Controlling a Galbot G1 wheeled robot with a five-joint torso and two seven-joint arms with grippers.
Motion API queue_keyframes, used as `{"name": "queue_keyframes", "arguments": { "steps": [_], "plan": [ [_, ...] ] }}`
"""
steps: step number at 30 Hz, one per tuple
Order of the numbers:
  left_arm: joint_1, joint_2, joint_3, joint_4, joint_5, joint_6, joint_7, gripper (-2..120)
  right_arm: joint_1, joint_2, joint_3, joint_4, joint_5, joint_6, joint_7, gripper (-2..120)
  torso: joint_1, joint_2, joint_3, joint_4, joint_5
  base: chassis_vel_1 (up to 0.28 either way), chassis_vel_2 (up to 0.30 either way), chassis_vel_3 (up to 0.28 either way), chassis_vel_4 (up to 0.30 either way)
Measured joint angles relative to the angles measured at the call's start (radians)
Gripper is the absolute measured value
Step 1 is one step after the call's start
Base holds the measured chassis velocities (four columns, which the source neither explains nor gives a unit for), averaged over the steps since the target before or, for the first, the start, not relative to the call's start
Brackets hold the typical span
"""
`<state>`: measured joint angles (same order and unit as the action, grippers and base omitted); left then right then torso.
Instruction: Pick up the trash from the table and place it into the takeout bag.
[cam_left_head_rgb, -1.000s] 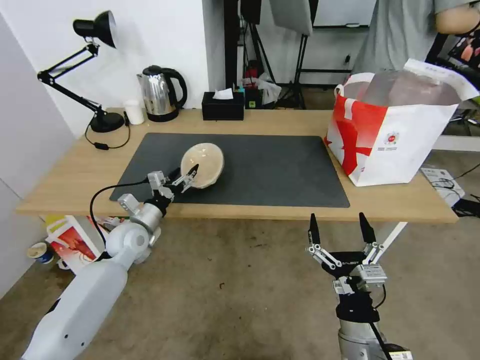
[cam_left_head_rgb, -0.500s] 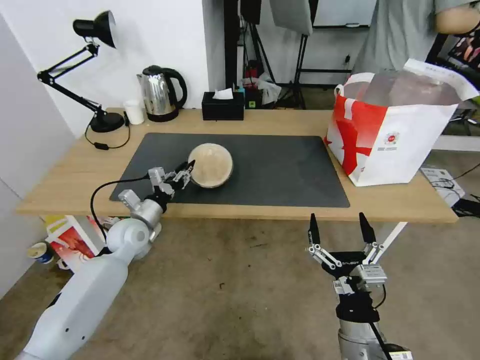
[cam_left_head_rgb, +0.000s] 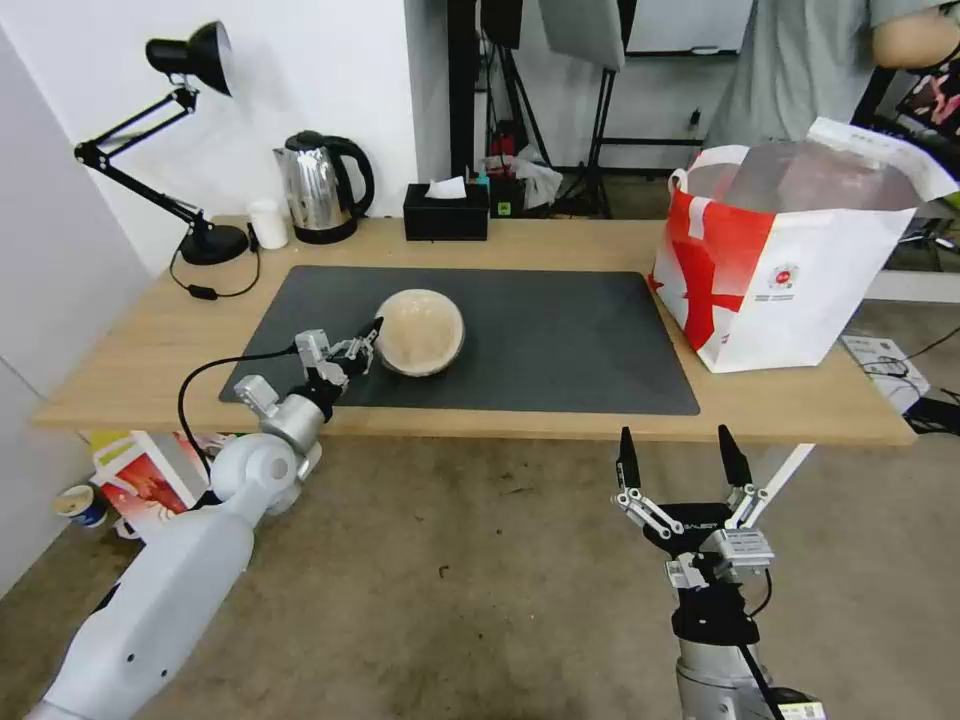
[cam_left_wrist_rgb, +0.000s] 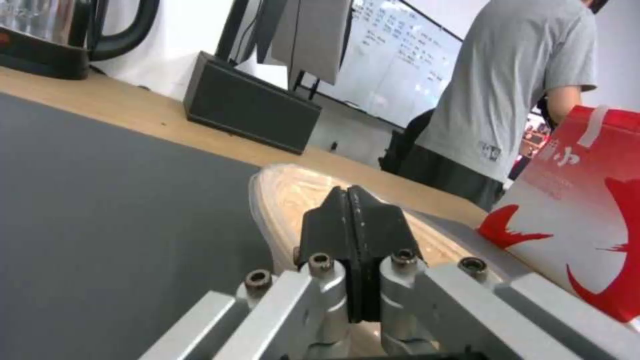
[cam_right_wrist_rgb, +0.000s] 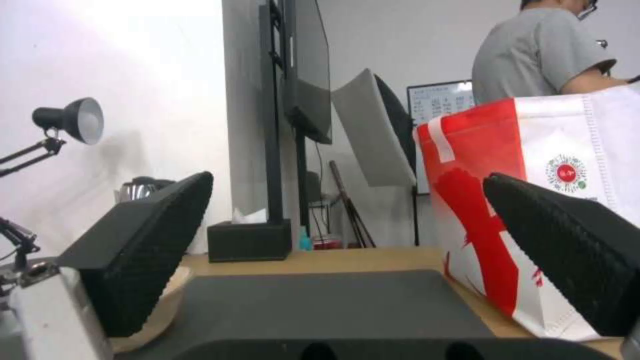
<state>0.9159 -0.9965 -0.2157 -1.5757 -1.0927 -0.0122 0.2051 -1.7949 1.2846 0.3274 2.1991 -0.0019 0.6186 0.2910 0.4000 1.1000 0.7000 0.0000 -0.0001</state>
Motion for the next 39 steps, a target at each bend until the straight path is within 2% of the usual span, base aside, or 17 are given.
{"name": "queue_keyframes", "arguments": {
  "steps": [18, 21, 23, 24, 25, 28, 31, 32, 35, 39],
  "plan": [
    [-0.001, 0.044, -0.013, -0.028, -0.003, -0.002, 0.002, 0, 0.0, 0.0, 0.0, 0.0, 0.0, 0.0, 0.0, 100, 0.0, 0.0, 0.0, -0.0001, 0.0, 0.0, 0.0, 0.0, 0.0],
    [0.009, 0.063, -0.027, -0.045, -0.005, -0.001, -0.012, 5, 0.0, 0.0, 0.0, 0.0, 0.0, 0.0, 0.0, 100, 0.0, 0.0, 0.0, -0.0001, 0.0001, 0.0, 0.0, 0.0, 0.0],
    [0.022, 0.079, -0.04, -0.058, -0.011, 0.003, -0.019, 17, 0.0, 0.0, 0.0, 0.0, 0.0, 0.0, 0.0, 100, 0.0, 0.0, 0.0, -0.0001, 0.0, 0.0, 0.0, 0.0, 0.0],
    [0.022, 0.079, -0.04, -0.058, -0.011, 0.003, -0.019, 17, 0.0, 0.0, 0.0, 0.0, 0.0, 0.0, 0.0, 100, 0.0, 0.0, 0.0, -0.0001, 0.0, 0.0, 0.0, 0.0, 0.0],
    [0.033, 0.089, -0.052, -0.066, -0.015, 0.01, -0.023, 24, 0.0, 0.0, 0.0, 0.0, 0.0, 0.0, 0.0, 100, 0.0, 0.0, 0.0, 0.0, 0.0001, 0.0, 0.0, 0.0, 0.0],
    [0.045, 0.099, -0.063, -0.073, -0.016, 0.017, -0.026, 29, 0.0, 0.0, 0.0, 0.0, 0.0, 0.0, 0.0, 100, 0.0, 0.0, 0.0, 0.0, 0.0, 0.0, 0.0, 0.0, 0.0],
    [0.075, 0.114, -0.09, -0.093, -0.023, 0.031, -0.033, 48, 0.0, 0.0, 0.0, 0.0, 0.0, 0.0, 0.0, 100, 0.0, 0.0, 0.0, 0.0, 0.0, 0.0, 0.0, 0.0, 0.0],
    [0.075, 0.114, -0.09, -0.093, -0.023, 0.031, -0.033, 48, 0.0, 0.0, 0.0, 0.0, 0.0, 0.0, 0.0, 100, 0.0, 0.0, 0.0, 0.0, 0.0, 0.0, 0.0, 0.0, 0.0],
    [0.092, 0.115, -0.098, -0.101, -0.029, 0.041, -0.052, 61, 0.0, 0.0, 0.0, 0.0, 0.0, 0.0, 0.0, 100, 0.0, 0.0, 0.0, 0.0, 0.0, 0.0, 0.0, 0.0, 0.0],
    [0.095, 0.113, -0.099, -0.103, -0.031, 0.047, -0.056, 68, 0.0, 0.0, 0.0, 0.0, 0.0, 0.0, 0.0, 100, 0.0, 0.0, 0.0, 0.0, 0.0, 0.0, 0.0, 0.0, 0.0]
  ]
}}
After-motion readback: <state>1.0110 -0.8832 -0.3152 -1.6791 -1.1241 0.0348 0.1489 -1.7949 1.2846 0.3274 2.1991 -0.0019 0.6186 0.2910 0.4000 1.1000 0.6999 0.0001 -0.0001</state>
